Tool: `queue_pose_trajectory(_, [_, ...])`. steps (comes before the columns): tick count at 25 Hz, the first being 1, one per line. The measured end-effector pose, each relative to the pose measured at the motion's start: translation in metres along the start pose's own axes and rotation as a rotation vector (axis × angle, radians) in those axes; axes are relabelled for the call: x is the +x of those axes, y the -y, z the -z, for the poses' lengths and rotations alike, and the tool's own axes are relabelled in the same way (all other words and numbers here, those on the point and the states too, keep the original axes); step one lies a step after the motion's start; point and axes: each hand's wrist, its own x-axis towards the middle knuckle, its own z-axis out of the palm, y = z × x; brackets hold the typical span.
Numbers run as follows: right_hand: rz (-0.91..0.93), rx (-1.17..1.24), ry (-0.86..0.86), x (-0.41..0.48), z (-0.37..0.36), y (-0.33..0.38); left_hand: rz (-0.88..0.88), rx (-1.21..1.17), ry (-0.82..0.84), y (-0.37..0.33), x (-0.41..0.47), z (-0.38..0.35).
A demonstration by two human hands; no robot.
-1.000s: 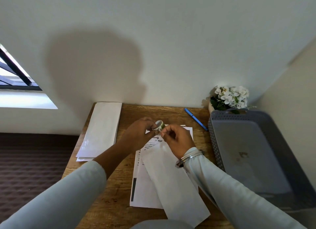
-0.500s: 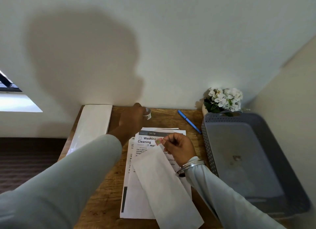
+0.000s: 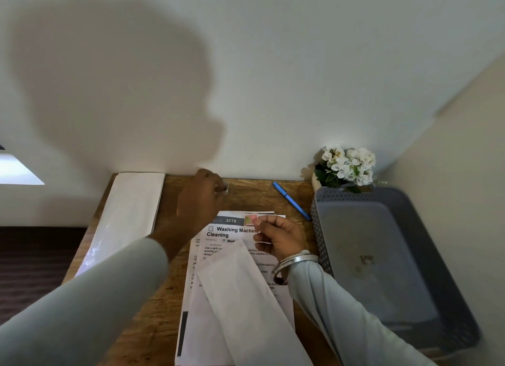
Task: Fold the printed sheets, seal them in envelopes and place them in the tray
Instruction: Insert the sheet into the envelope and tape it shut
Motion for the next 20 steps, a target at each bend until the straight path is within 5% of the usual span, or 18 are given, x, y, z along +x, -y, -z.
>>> queue_pose_trajectory(4, [-0.081,0.155,-0.017,0.001,-0.002,-0.005,0.16,-0.677,0.259,-0.035,-0.059,0.024])
queue_pose_trajectory(6, [-0.101,0.179,-0.019,-0.004,-0.005,-0.008,0.241,-0.784,0.327,-0.045,-0.08,0.026])
queue_pose_trajectory(11, [-0.059,0.068,0.023,-0.021,-0.01,-0.016,0.272,-0.746,0.268,-0.048,-0.095,0.023])
queue_pose_trajectory(20, [0.417,-0.554,0.159,-0.02,0.008,-0.012,0.14,-0.523,0.383,-0.042,-0.103,0.03])
